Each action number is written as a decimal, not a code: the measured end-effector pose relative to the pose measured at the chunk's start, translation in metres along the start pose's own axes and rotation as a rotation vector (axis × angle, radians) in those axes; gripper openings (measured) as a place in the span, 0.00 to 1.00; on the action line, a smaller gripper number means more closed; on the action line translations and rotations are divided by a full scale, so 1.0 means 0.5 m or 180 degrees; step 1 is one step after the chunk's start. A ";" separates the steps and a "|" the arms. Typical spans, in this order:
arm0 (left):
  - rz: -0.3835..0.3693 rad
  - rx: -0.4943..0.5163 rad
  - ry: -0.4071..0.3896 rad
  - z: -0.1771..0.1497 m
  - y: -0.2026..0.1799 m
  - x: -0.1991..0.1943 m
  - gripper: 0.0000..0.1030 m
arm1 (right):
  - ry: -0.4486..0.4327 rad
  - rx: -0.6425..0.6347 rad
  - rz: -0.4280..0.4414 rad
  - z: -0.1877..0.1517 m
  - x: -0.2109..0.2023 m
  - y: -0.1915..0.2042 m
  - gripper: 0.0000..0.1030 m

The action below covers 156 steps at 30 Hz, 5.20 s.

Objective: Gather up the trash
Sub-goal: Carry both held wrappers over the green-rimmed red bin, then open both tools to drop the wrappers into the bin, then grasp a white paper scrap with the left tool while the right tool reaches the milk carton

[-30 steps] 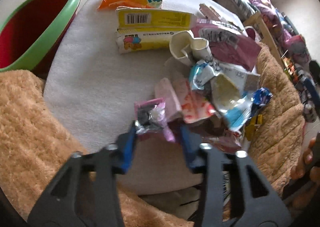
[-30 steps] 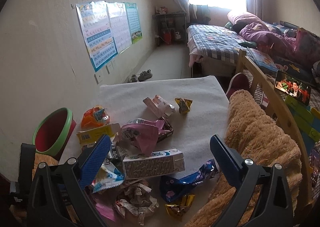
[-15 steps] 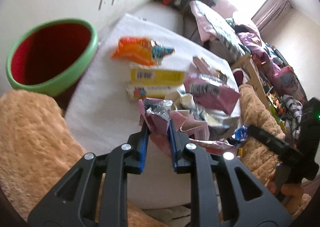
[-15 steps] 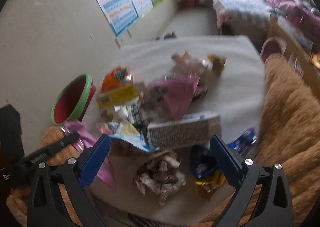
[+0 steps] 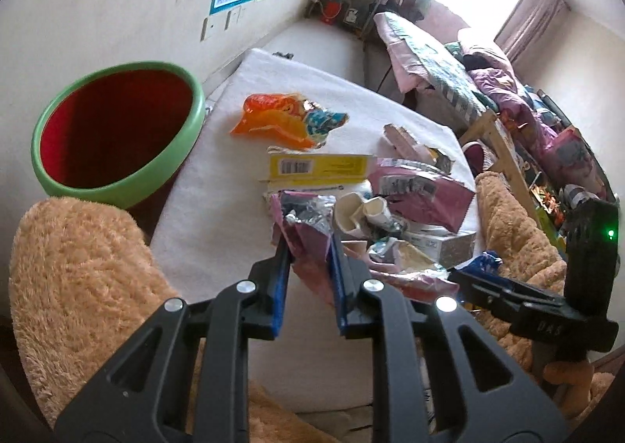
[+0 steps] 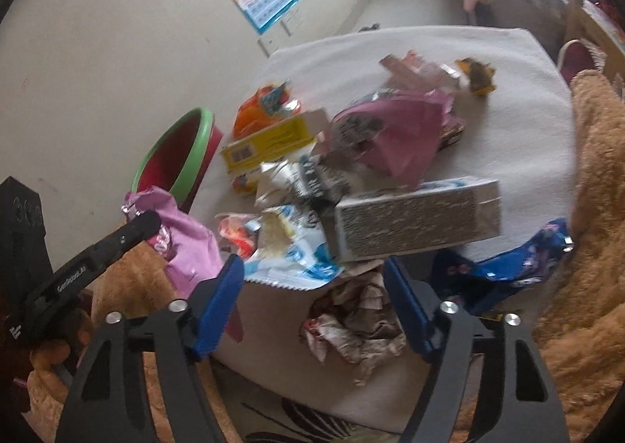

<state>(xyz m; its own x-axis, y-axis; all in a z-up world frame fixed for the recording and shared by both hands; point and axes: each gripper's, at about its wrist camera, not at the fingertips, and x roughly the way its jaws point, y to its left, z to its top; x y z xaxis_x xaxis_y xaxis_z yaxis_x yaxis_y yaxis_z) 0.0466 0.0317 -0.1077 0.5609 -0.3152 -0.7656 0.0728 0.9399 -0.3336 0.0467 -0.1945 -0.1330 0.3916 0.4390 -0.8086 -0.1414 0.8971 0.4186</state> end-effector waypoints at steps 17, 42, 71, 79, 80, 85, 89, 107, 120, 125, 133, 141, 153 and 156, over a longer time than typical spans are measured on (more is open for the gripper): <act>0.0049 -0.0216 -0.0089 0.002 0.039 -0.019 0.18 | 0.0079 -0.0462 -0.0011 -0.014 0.035 0.060 0.35; 0.1162 -0.1032 -0.1056 0.168 0.349 -0.133 0.18 | -0.0176 -0.1010 0.0502 0.150 0.083 0.323 0.37; 0.1158 -0.0872 -0.0913 0.159 0.339 -0.114 0.60 | -0.0213 -0.1028 0.0558 0.196 0.103 0.372 0.62; 0.0670 -0.0465 -0.0825 0.138 0.186 -0.096 0.64 | -0.0515 -0.0452 0.0040 0.168 -0.046 0.184 0.70; 0.0582 -0.0412 -0.0777 0.131 0.161 -0.090 0.64 | -0.0535 -0.0366 -0.0041 0.159 -0.058 0.157 0.71; 0.0187 -0.0159 -0.0471 0.097 0.071 -0.054 0.67 | -0.0500 -0.0178 -0.0340 0.104 -0.085 0.068 0.72; -0.0084 -0.0057 -0.0138 0.040 0.011 -0.017 0.70 | -0.0458 -0.0205 -0.0579 0.065 -0.068 0.028 0.74; -0.0166 0.0200 0.0875 -0.033 -0.064 0.152 0.38 | -0.0236 0.0293 -0.0512 0.049 -0.030 -0.053 0.77; -0.0249 0.0057 0.0760 -0.033 -0.049 0.130 0.37 | 0.0096 0.1206 -0.0231 0.029 0.018 -0.151 0.78; -0.0263 0.0064 0.0760 -0.035 -0.044 0.126 0.37 | 0.0027 0.1394 -0.0165 0.043 0.029 -0.169 0.78; -0.0266 0.0057 0.0781 -0.035 -0.046 0.128 0.37 | 0.0093 0.1425 -0.0207 0.046 0.055 -0.163 0.78; -0.0279 0.0014 0.0826 -0.038 -0.041 0.133 0.38 | -0.0038 0.1026 -0.0211 0.047 0.038 -0.122 0.58; -0.0331 -0.0055 0.0839 -0.040 -0.033 0.134 0.38 | -0.0269 0.0881 0.0123 0.038 -0.016 -0.067 0.47; -0.0348 -0.0080 0.0839 -0.040 -0.028 0.131 0.38 | -0.0333 0.0820 0.0252 0.045 -0.029 -0.038 0.46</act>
<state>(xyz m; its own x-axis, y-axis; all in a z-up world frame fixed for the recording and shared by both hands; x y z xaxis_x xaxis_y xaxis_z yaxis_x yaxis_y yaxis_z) 0.0660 -0.0049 -0.1641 0.3168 -0.4409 -0.8398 0.0988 0.8959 -0.4331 0.0642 -0.2190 -0.1202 0.4822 0.4875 -0.7278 0.0551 0.8123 0.5806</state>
